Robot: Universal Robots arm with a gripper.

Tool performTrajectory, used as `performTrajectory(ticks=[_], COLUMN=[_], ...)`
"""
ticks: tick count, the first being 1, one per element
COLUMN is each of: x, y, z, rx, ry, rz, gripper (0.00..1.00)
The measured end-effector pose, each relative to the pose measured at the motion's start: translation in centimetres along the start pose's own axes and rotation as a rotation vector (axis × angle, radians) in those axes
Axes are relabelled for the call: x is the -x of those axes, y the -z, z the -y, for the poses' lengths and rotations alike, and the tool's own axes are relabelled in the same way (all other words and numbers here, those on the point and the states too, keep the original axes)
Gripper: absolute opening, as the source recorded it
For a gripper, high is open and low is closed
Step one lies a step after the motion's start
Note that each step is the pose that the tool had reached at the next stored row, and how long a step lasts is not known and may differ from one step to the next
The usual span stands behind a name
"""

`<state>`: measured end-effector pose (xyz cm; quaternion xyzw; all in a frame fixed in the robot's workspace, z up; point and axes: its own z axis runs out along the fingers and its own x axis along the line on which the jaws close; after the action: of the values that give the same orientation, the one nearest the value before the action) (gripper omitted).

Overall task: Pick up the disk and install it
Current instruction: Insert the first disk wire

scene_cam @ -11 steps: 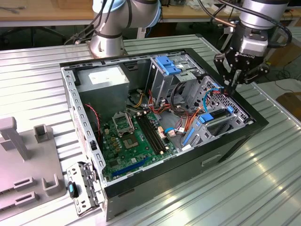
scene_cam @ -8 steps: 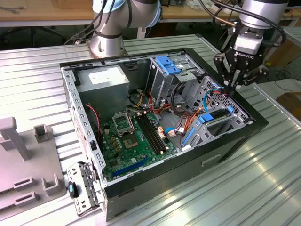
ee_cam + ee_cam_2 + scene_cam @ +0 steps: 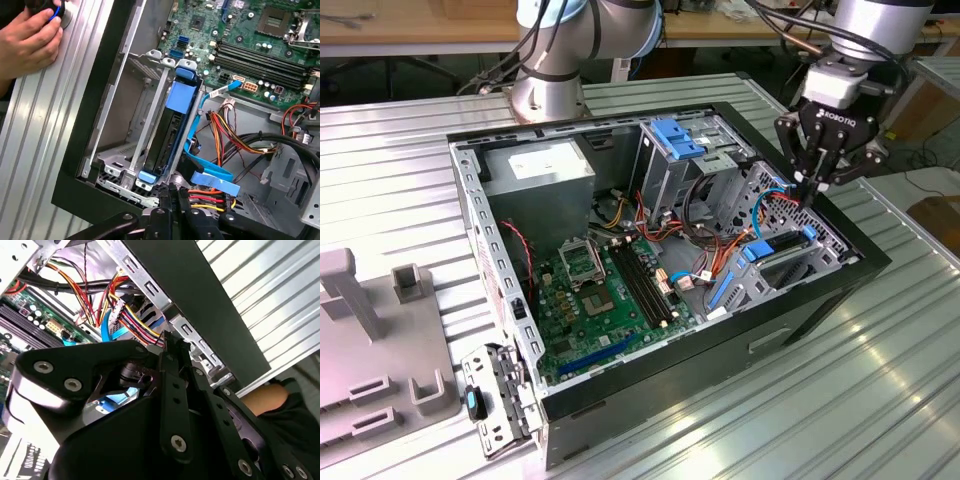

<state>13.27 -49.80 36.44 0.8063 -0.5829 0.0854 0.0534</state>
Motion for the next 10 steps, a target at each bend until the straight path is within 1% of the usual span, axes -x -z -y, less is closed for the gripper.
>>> performTrajectory(ticks=[1, 3, 8, 9, 10], x=[0.0, 0.01, 0.02, 0.07, 0.14], y=[-0.02, -0.04, -0.12, -0.17, -0.17], z=[0.0, 0.0, -0.01, -0.09, -0.33], rx=[0.0052, 0.0116, 0.037, 0.0393, 0.0402], ry=[-0.026, -0.056, -0.181, -0.193, -0.197], rz=[-0.0003, -0.0007, -0.0025, -0.0024, -0.0028], gripper=[0.17, 0.17, 0.17, 0.17, 0.17])
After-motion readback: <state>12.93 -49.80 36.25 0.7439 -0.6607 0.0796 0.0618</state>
